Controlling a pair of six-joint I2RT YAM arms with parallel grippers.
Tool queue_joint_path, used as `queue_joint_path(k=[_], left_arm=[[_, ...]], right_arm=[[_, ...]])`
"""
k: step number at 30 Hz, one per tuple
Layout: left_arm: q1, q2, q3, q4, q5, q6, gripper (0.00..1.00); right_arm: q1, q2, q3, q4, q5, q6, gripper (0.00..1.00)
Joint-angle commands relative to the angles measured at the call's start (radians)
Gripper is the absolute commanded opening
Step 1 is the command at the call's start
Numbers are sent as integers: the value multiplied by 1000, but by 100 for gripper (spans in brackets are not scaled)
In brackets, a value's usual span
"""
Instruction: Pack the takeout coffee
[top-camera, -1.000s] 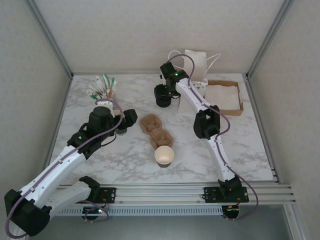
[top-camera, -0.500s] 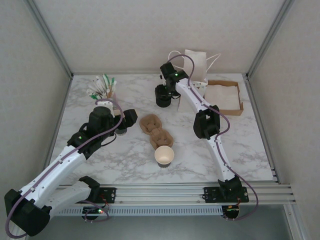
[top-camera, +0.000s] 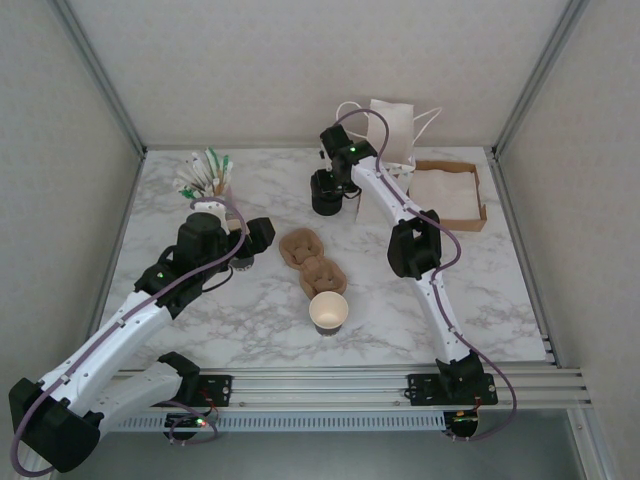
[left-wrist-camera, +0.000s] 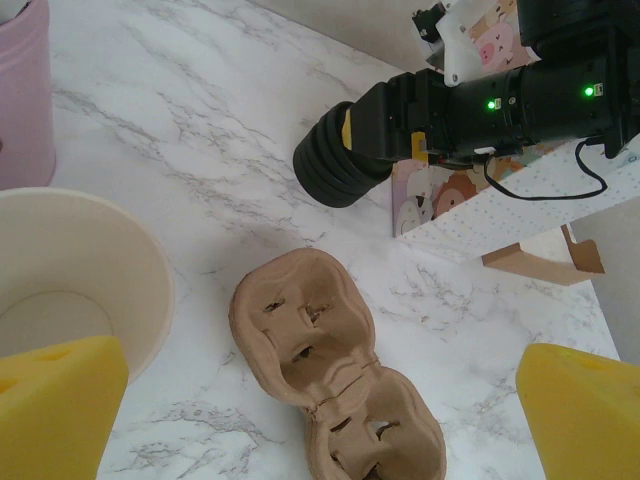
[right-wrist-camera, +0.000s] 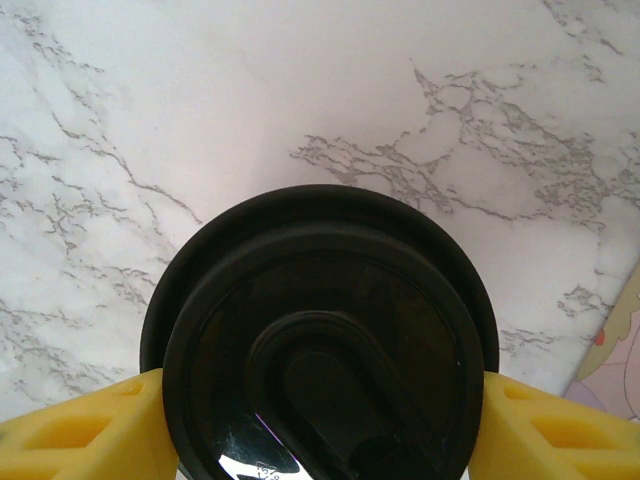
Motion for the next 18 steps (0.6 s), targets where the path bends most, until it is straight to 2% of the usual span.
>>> queue_joint_path(k=[1, 11, 18], left_arm=[[11, 3, 12, 21, 13, -7, 100], [10, 11, 6, 32, 19, -9, 100], [11, 18, 9, 31, 24, -7, 100]], right_arm=[[20, -73, -16, 0, -11, 15, 67], [44, -94, -71, 7, 22, 20, 67], [43, -50, -37, -7, 39, 15, 72]])
